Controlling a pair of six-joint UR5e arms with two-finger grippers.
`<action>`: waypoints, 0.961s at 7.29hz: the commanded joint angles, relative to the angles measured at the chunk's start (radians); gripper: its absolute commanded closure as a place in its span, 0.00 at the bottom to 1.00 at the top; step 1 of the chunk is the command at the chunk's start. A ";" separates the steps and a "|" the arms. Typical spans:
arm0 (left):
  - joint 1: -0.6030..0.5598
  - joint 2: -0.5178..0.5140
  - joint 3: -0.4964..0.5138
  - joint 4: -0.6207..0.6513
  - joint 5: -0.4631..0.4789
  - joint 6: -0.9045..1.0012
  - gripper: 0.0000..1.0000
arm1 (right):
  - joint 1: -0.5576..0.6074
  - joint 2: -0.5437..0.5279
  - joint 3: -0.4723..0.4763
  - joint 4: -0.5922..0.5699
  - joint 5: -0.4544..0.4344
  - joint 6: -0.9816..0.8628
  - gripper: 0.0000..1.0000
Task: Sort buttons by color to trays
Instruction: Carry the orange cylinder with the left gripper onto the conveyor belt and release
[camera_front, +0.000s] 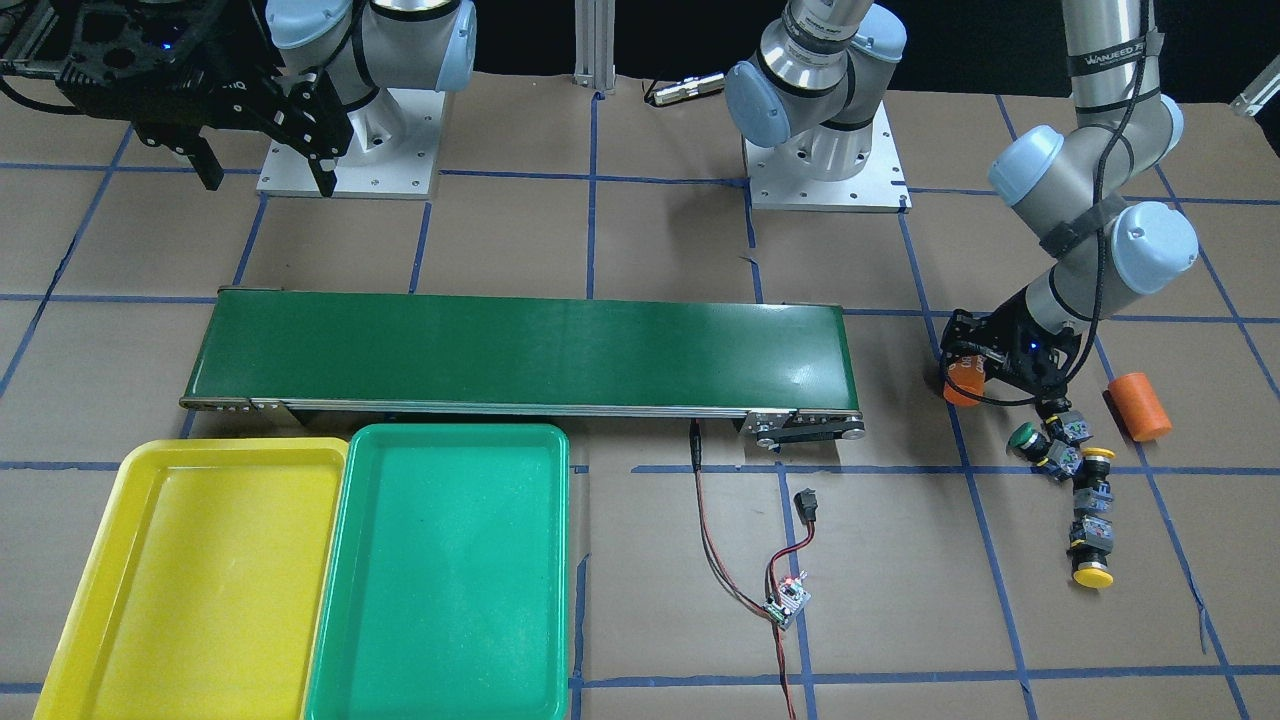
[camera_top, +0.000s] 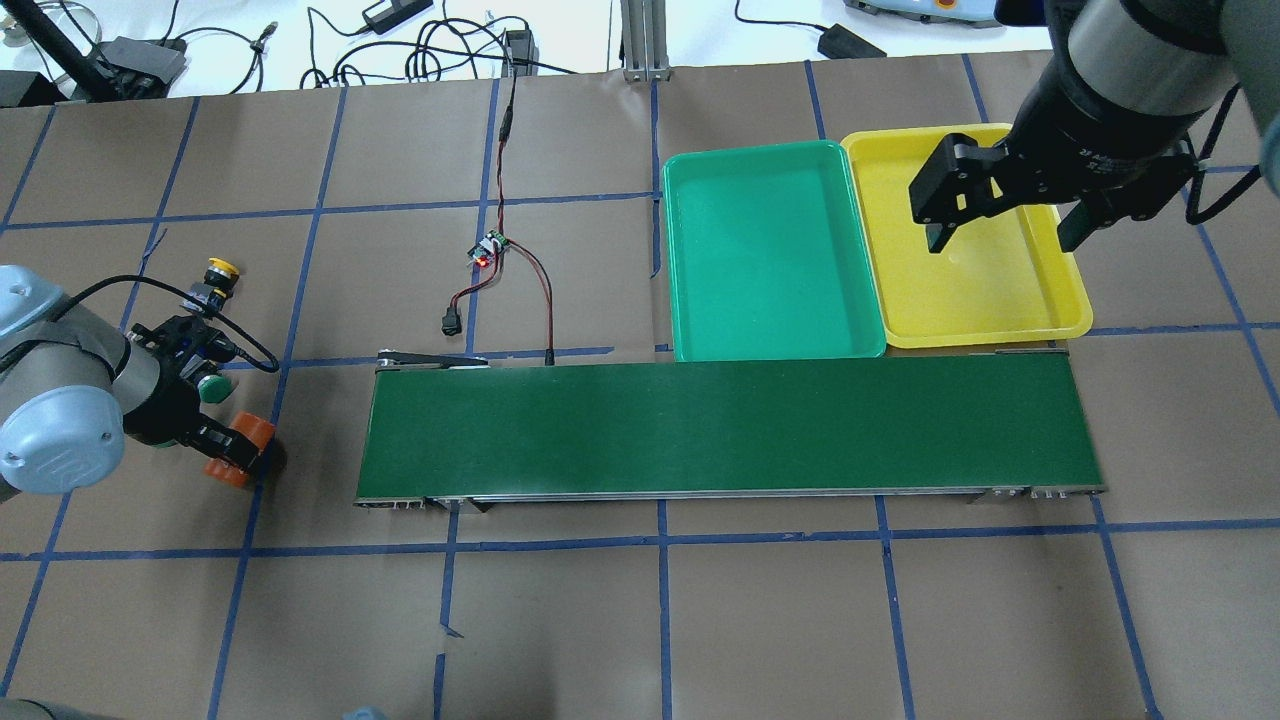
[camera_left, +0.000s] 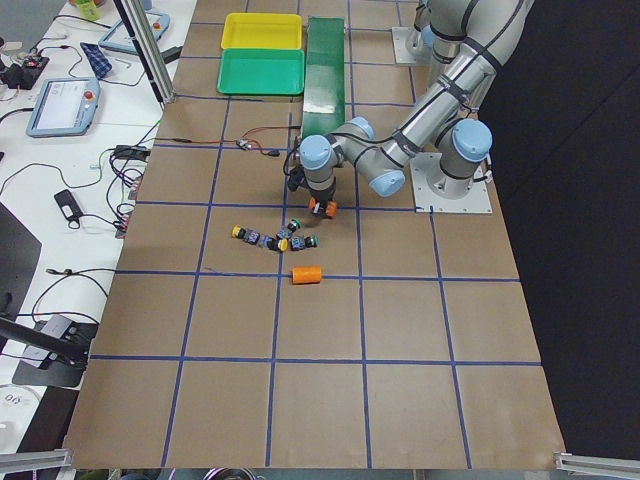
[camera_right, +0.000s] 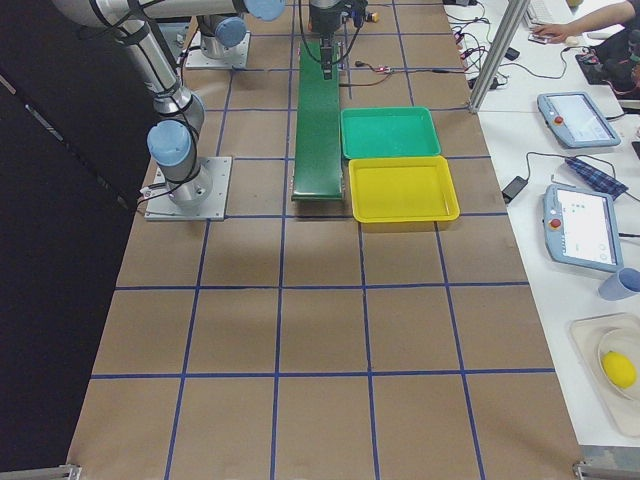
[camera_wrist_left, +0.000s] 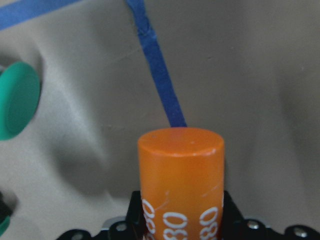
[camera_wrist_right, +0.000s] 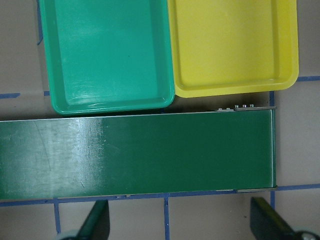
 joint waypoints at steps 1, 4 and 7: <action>-0.136 0.100 0.044 -0.097 -0.005 0.152 1.00 | 0.000 0.000 0.000 0.000 0.001 -0.001 0.00; -0.402 0.188 0.056 -0.173 -0.012 0.238 1.00 | -0.002 0.001 -0.002 0.000 0.001 -0.001 0.00; -0.464 0.182 0.016 -0.154 -0.054 0.234 1.00 | -0.002 0.000 -0.002 0.000 0.001 -0.001 0.00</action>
